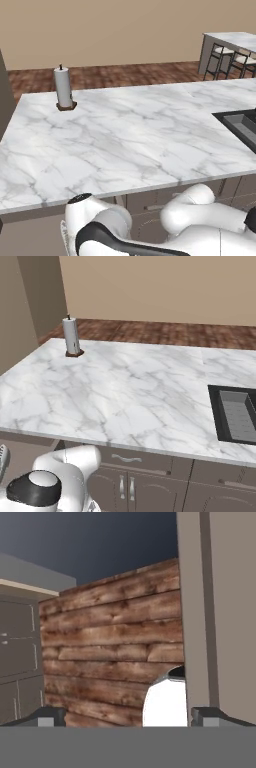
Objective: Take the tongs from the drawer on the left and place them on the dining counter next to the tray containing the hot dog.
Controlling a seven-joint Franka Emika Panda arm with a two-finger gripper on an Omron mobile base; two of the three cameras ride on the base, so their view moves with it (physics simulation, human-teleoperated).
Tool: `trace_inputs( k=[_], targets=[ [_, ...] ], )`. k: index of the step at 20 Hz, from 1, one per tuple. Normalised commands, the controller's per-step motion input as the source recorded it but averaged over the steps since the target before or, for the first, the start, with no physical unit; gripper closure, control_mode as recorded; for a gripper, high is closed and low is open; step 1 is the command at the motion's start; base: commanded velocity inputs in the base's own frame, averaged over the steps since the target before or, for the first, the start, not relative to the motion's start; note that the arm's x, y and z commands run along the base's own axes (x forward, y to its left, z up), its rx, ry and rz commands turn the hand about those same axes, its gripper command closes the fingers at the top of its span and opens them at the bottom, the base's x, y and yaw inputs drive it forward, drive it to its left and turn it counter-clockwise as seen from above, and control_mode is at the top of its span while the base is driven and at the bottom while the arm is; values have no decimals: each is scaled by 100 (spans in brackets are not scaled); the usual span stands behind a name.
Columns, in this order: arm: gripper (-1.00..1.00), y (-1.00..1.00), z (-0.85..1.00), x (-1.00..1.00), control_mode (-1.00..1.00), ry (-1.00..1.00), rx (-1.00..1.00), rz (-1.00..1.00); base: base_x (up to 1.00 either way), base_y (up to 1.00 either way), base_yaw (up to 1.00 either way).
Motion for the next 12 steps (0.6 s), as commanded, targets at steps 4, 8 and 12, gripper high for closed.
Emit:
trace_inputs(
  k=[4,8,12],
  targets=[
    [-100,-39,31,0,-100,-6,-2,0,0,0,0],
    [-100,-45,26,0,-100,-6,0,0,0,0,0],
    [-100,-48,10,0,-100,-7,0,0,0,0,0]
  ],
)
